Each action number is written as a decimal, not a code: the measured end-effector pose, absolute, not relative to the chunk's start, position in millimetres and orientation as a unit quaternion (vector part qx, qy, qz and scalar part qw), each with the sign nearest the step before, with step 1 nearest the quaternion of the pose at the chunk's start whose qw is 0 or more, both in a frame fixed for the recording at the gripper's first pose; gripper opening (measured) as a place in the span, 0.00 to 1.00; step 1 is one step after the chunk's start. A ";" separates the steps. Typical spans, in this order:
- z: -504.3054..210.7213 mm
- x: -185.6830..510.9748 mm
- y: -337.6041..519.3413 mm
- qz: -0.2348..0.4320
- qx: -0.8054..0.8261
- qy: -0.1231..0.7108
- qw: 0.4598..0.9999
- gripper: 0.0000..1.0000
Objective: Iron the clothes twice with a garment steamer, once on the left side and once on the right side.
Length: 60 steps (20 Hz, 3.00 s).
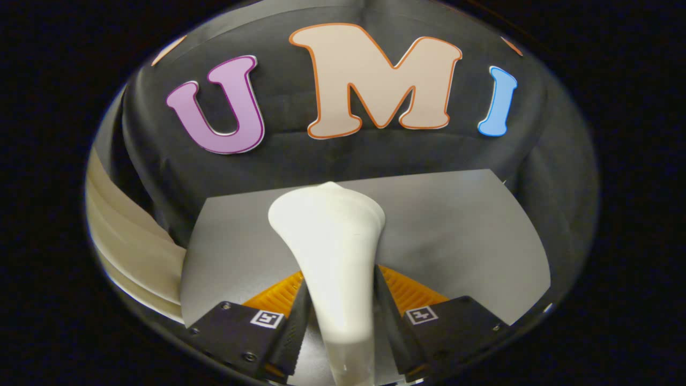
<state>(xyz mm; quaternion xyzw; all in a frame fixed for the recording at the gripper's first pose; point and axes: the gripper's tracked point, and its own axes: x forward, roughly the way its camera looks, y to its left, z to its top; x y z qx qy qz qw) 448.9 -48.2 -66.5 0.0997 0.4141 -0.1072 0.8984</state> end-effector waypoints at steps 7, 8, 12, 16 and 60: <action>-45.8 441.5 -48.5 -0.113 0.056 0.354 0.927 0.48; -36.5 436.5 -48.5 -0.113 0.061 0.324 0.937 0.47; 3.7 392.7 -37.5 -0.108 0.041 0.241 0.964 0.44; 5.5 318.1 -11.4 -0.112 0.010 0.239 0.964 0.42; 86.8 343.9 420.1 0.025 -0.021 0.143 0.989 0.38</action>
